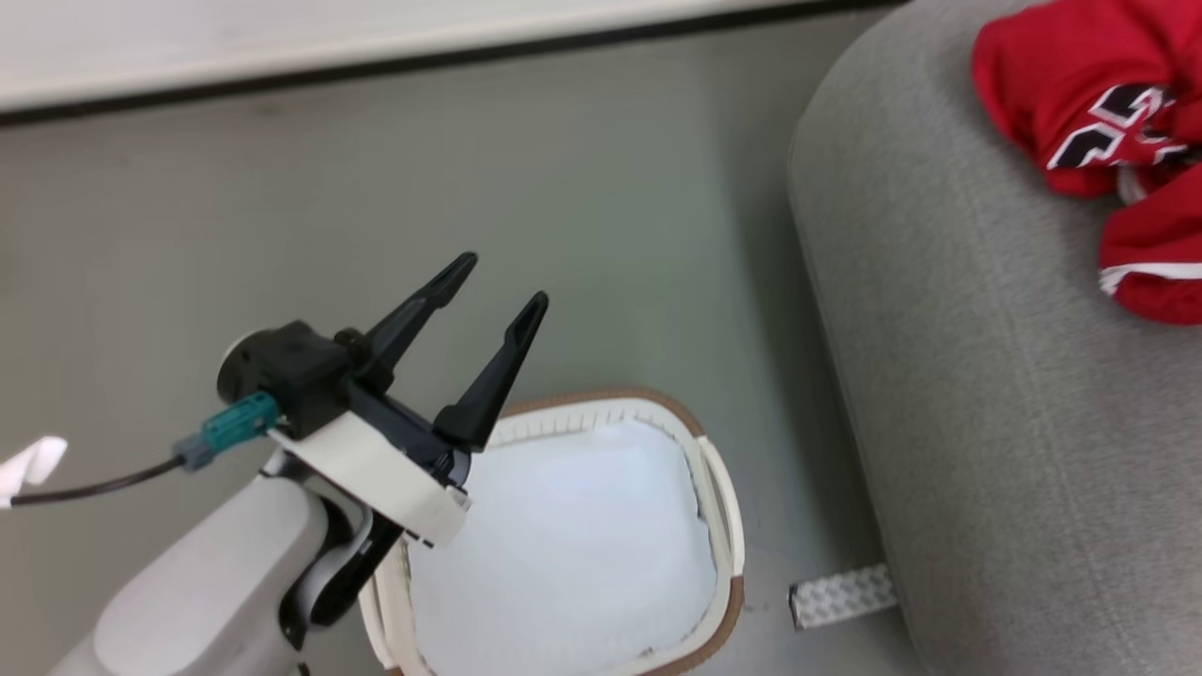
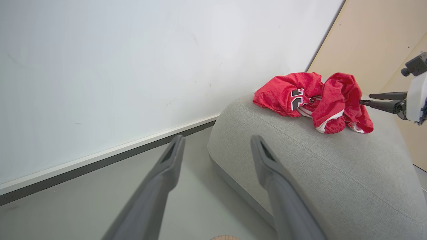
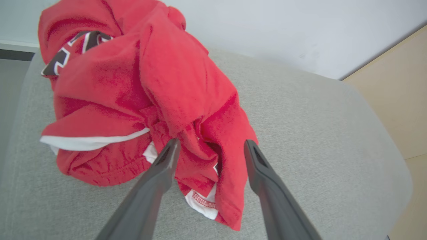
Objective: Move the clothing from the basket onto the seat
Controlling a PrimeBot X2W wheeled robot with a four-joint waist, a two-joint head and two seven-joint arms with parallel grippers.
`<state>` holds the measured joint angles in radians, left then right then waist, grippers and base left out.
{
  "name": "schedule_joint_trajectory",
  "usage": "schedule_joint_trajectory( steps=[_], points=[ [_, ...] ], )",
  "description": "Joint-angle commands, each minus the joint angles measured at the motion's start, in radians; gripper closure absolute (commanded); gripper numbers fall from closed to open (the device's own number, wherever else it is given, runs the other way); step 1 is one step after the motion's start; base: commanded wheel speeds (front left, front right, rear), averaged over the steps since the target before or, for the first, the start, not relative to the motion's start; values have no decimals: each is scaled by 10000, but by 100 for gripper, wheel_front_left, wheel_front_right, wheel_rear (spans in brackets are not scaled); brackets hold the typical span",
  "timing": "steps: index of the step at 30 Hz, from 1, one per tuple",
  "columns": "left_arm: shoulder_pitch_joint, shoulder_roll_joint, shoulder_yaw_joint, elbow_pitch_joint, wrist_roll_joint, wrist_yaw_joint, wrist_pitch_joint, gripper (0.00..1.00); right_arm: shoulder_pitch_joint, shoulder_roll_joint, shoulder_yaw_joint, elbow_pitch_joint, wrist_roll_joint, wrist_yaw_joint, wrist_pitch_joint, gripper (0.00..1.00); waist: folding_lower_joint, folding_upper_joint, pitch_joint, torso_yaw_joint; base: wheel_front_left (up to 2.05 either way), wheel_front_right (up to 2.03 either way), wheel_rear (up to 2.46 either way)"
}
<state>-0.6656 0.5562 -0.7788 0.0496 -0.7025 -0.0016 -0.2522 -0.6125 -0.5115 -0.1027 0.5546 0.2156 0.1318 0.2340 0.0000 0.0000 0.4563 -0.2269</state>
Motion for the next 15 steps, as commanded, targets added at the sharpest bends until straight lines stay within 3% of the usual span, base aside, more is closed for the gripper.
schedule_joint_trajectory(
  steps=[1, 6, 15],
  points=[
    [275, 2, 114, 58, -86, 59, -56, 0, 255, -318, 155, -271, 132, -23, -236, 0, 0, 0, -717, -75, 0, 0, 0],
    [931, -96, 597, 141, -407, 271, -122, 0, 833, -691, 219, -1319, 421, -23, -685, 0, 0, 0, -1681, 20, 0, 0, 0],
    [2036, -242, 2055, -157, -155, 743, -126, 0, 1561, -587, 393, -3540, 872, -23, -820, 0, 0, 0, -2959, 663, 0, 0, 0]
  ],
)
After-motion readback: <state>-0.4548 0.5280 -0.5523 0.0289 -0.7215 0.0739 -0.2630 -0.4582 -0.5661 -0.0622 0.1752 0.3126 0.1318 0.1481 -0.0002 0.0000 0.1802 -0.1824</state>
